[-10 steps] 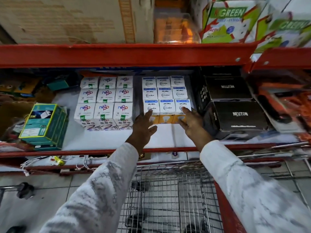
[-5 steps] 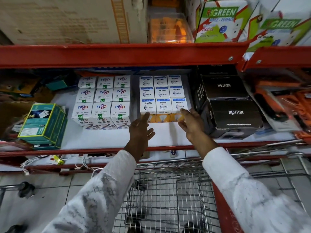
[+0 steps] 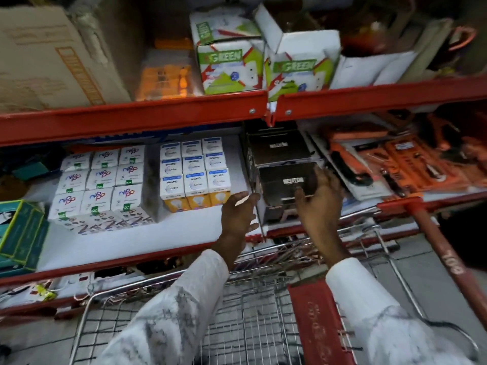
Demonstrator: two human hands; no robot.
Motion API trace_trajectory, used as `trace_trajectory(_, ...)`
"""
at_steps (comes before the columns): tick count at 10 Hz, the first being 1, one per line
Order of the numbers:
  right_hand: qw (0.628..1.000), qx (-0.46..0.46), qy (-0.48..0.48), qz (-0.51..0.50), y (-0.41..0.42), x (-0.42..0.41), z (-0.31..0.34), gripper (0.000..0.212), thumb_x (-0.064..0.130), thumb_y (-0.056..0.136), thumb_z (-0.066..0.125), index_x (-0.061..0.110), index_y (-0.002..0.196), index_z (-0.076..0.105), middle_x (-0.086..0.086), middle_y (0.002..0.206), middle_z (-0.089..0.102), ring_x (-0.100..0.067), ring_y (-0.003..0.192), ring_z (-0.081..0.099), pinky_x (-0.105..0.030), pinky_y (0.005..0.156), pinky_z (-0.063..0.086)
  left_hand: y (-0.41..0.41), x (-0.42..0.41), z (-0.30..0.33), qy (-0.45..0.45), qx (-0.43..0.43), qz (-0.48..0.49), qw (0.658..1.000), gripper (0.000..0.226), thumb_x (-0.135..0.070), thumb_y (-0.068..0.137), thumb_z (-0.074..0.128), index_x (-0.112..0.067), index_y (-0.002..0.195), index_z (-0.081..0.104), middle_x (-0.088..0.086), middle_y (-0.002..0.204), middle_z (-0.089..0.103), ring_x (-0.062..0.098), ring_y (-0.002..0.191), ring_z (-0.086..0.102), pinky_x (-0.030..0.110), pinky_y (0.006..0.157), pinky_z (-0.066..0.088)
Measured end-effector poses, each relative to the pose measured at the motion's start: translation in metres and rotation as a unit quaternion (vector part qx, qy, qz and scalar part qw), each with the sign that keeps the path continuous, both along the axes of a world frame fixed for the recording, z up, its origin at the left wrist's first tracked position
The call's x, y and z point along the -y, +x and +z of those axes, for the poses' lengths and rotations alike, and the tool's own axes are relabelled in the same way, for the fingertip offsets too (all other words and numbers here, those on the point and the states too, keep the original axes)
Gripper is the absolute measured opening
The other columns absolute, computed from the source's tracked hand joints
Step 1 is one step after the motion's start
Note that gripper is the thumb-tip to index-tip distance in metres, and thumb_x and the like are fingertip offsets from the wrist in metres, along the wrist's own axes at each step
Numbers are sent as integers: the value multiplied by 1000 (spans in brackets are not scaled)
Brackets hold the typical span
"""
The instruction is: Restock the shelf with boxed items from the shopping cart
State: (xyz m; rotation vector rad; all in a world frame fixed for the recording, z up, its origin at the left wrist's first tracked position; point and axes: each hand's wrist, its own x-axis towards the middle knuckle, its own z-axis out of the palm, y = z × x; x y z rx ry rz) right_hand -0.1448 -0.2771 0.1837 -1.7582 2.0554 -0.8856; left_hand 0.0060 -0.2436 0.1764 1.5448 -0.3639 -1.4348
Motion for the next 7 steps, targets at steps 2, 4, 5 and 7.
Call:
trace_trajectory(2,998,6,48,44,-29,10,-10,50,14,85,64,15,135,58,-11,129,62,-26,118,53,-26,97,44,-29,10,-5,-18,65,7,998,43,-18,83,77,-15,124,65,14,100,70,31,90,63,45,85,55)
trace_trajectory(4,996,59,54,43,-33,19,-14,54,13,83,72,9,135,59,-13,137,55,-24,120,52,-3,92,24,-35,8,-15,-54,85,22,995,37,-4,90,64,-9,126,63,23,123,70,34,103,68,32,75,51)
trace_trajectory(5,995,60,65,51,-36,20,-14,52,13,81,74,9,132,62,-13,137,54,-23,117,53,2,82,16,-36,8,-16,-49,92,24,994,35,-4,90,63,-9,124,65,23,125,69,43,119,63,49,103,49)
trace_trajectory(7,991,13,79,104,-43,8,-5,62,22,86,70,15,144,49,-9,151,43,-26,137,40,-15,100,22,-34,-3,6,-91,271,-17,958,52,-28,83,77,-16,131,61,9,135,64,25,123,61,31,102,49)
